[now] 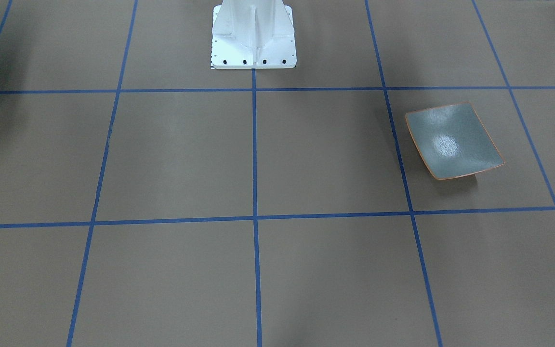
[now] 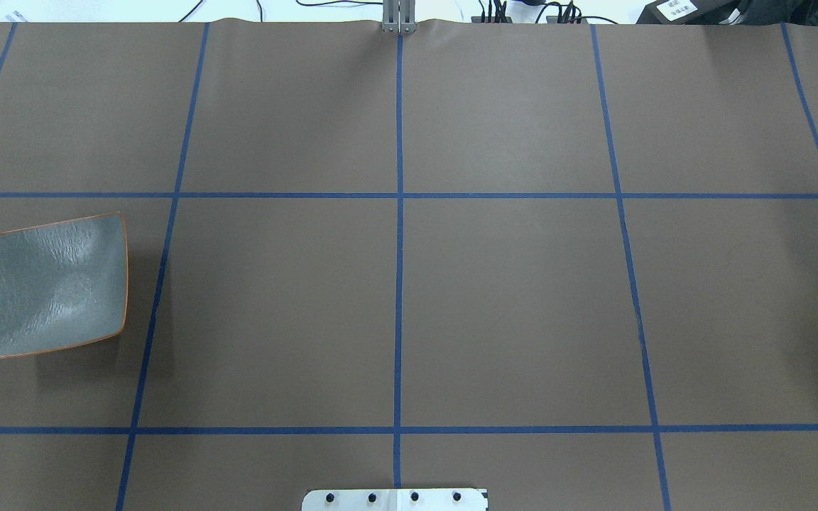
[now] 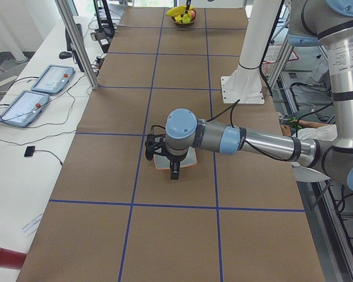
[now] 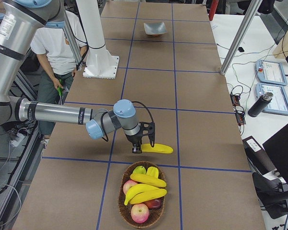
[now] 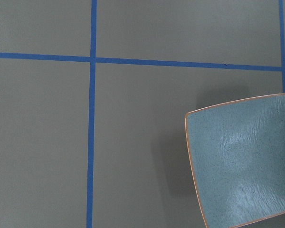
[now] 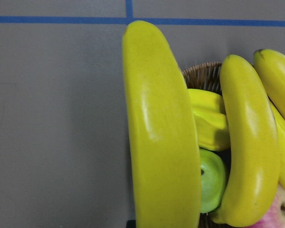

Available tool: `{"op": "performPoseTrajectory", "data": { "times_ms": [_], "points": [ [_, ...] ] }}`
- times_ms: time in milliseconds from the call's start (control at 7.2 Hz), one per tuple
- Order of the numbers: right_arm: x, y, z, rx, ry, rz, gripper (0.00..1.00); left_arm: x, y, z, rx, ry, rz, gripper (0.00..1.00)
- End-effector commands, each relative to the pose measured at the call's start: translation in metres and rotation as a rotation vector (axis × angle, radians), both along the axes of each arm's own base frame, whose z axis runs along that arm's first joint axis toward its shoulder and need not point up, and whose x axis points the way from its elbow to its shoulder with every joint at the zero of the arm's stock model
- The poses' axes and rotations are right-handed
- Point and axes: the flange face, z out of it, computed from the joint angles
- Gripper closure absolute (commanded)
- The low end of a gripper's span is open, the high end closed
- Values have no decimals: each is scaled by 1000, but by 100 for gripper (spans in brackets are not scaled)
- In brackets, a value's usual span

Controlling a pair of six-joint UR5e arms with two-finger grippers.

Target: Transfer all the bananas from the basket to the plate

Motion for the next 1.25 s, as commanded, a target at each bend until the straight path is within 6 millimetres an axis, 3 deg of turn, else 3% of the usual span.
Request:
{"op": "performPoseTrajectory", "data": {
  "times_ms": [0, 278, 556, 694, 833, 1111],
  "points": [
    [-32, -40, -49, 105, -62, -54, 100, 3, -34, -39, -49, 29, -99, 0],
    [-88, -74, -101, 216, -108, -149, 100, 18, -57, -72, -96, 100, -125, 0],
    [-166, -100, -167, 339, -175, -272, 100, 63, -85, -116, -169, 137, -130, 0],
    [-193, -121, -216, 340, -208, -280, 100, 88, -99, -136, -205, 152, -126, 0],
    [-233, -134, -275, 317, -251, -302, 100, 111, -112, -156, -228, 165, -116, 0],
    [-321, -111, -335, 335, -296, -345, 100, 150, -147, -202, -298, 197, -137, 0]
  ]
}}
